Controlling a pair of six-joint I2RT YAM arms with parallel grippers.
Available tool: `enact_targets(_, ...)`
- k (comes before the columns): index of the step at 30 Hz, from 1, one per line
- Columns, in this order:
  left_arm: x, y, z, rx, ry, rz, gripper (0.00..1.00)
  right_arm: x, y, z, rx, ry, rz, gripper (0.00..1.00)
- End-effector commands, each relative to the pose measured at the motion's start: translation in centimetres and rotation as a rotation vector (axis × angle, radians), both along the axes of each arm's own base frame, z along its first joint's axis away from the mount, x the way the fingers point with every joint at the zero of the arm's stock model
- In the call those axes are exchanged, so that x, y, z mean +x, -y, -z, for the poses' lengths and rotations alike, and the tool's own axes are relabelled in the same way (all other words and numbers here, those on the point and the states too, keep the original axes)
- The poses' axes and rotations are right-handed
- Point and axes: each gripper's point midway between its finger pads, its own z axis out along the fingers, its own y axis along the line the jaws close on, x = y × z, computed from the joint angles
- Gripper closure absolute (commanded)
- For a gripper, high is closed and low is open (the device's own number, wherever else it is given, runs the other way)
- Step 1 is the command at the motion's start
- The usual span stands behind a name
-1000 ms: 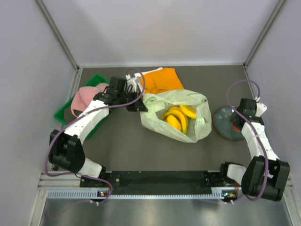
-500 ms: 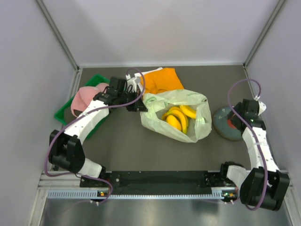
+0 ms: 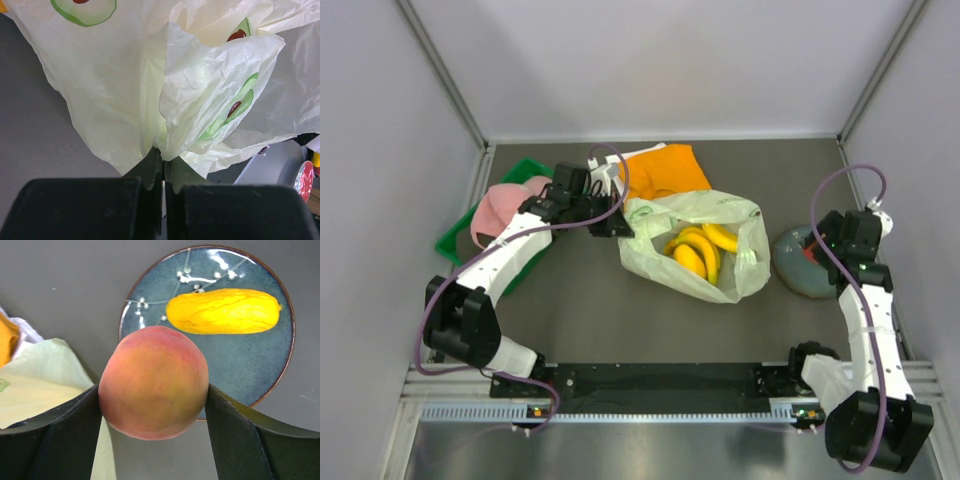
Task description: Place the fruits into the plastic bag
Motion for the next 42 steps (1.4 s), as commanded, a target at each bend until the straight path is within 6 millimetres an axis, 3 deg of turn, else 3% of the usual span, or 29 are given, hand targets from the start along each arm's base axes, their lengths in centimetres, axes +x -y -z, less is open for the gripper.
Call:
enact_targets(1,0.3,0.3,-2.4,-0.022,0.075,0.015,1.00,1.2,-0.7,-4.7,0.023,0.154,-0.031,0.91)
enact_targets(8,0.3,0.3,-2.4,-0.024,0.076,0.015,1.00,1.4,-2.9,-9.9,0.081,0.345,-0.108,1.00)
enact_targets(16,0.2,0.4,-2.5,-0.024,0.075,0.016,1.00,1.0,-5.6,-15.0,0.139,0.501,-0.232,1.00)
enact_targets(25,0.0,0.6,-2.6,-0.027,0.078,0.026,1.00,-1.2,-9.9,-22.1,0.120,0.757,-0.469,1.00)
enact_targets(29,0.0,0.7,-2.7,-0.026,0.083,0.026,1.00,-2.0,-12.5,-23.5,0.117,0.795,-0.595,1.00)
enact_targets(40,-0.1,0.7,-2.7,-0.022,0.088,0.027,1.00,-2.6,-19.3,-24.5,0.140,0.804,-0.894,1.00)
enact_targets(42,-0.1,0.7,-2.8,-0.023,0.091,0.027,1.00,-1.7,-20.5,-23.2,0.137,0.736,-0.938,1.00)
